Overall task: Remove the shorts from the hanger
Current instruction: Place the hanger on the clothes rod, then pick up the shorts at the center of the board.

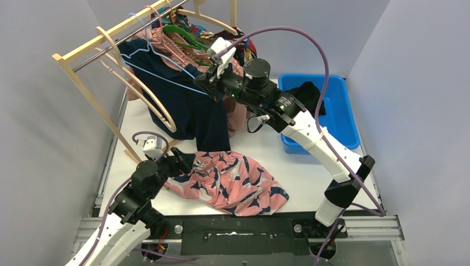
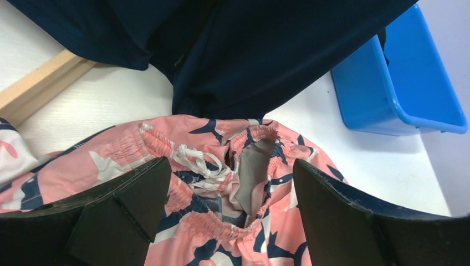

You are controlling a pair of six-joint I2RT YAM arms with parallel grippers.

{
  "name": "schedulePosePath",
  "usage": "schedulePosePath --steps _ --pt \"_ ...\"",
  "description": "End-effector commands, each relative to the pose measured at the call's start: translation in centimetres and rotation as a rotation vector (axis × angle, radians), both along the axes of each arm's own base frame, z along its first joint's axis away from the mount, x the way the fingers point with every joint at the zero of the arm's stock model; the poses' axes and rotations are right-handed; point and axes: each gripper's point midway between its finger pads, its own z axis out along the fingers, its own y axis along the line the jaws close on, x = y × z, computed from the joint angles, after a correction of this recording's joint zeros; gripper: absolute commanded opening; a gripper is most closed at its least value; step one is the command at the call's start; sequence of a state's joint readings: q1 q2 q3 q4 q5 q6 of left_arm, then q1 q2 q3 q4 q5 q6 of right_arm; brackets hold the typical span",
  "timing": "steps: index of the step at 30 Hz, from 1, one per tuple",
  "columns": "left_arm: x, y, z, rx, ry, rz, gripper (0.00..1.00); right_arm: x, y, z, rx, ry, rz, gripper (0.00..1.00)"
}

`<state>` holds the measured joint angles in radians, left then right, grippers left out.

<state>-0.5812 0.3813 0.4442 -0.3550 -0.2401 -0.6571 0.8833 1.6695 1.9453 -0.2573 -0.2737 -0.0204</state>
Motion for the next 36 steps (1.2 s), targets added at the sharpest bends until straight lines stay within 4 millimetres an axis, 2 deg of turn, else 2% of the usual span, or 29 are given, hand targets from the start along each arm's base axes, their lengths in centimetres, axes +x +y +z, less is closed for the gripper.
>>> schedulePosePath --steps 1,3,7,11,12,13,14,15,16,17,20,22,25,28,31,33,36 --pt "0.7 -0.1 3.4 0.076 -0.13 -0.043 0.81 -1.6 1.2 1.5 -0.016 -0.038 0.078 0.03" --pt "0.8 -0.1 3.2 0.131 -0.132 -0.063 0.81 -1.4 1.9 0.0 -0.07 -0.012 0.096 0.05" --pt "1.1 0.5 2.6 0.205 -0.123 -0.054 0.81 -0.8 3.3 -0.8 -0.071 0.028 0.095 0.05" --pt "1.4 0.9 2.8 0.245 -0.15 -0.044 0.81 -0.5 2.3 -1.1 -0.051 0.043 0.044 0.18" --pt "1.5 1.2 2.9 0.248 -0.157 -0.03 0.81 -0.8 1.7 -0.8 -0.034 0.042 0.032 0.24" --pt "1.7 1.4 3.0 0.248 -0.169 -0.016 0.81 -1.0 1.2 -1.6 -0.03 0.055 0.028 0.32" --pt "1.8 1.5 3.2 0.244 -0.183 -0.003 0.81 -1.4 0.6 -1.6 -0.007 0.06 0.024 0.47" --pt "1.9 1.6 3.3 0.24 -0.197 0.006 0.81 -1.8 0.0 -1.9 0.013 0.069 0.019 0.59" --pt "2.0 1.7 3.4 0.235 -0.213 0.011 0.81 -2.0 -0.4 -3.6 0.013 0.085 0.011 0.67" --pt "2.0 1.6 3.5 0.234 -0.225 0.008 0.81 -2.5 -1.0 -3.9 0.032 0.078 0.011 0.72" --pt "1.9 1.8 3.7 0.239 -0.237 0.009 0.81 -3.3 -2.9 -6.3 0.037 0.071 -0.022 0.78" --pt "1.9 2.0 3.8 0.24 -0.24 0.021 0.81 -3.4 -4.1 -8.9 0.012 0.087 -0.058 0.8" --pt "1.9 2.3 4.0 0.241 -0.242 0.034 0.81 -4.3 -5.2 -14.0 -0.067 0.129 -0.061 0.83" --pt "1.9 2.5 4.3 0.239 -0.247 0.046 0.81 -6.4 -5.1 -19.7 -0.137 0.182 0.026 1.0" --pt "1.8 3.2 4.3 0.246 -0.244 0.073 0.81 -8.9 -4.2 -24.0 -0.154 0.211 0.143 0.98" --pt "1.8 3.4 4.6 0.242 -0.251 0.084 0.81 -10.2 -3.5 -25.9 -0.178 0.156 0.199 0.98" --pt "1.8 3.9 4.7 0.244 -0.252 0.107 0.81 -11.9 -2.1 -27.6 -0.211 0.085 0.252 0.98"
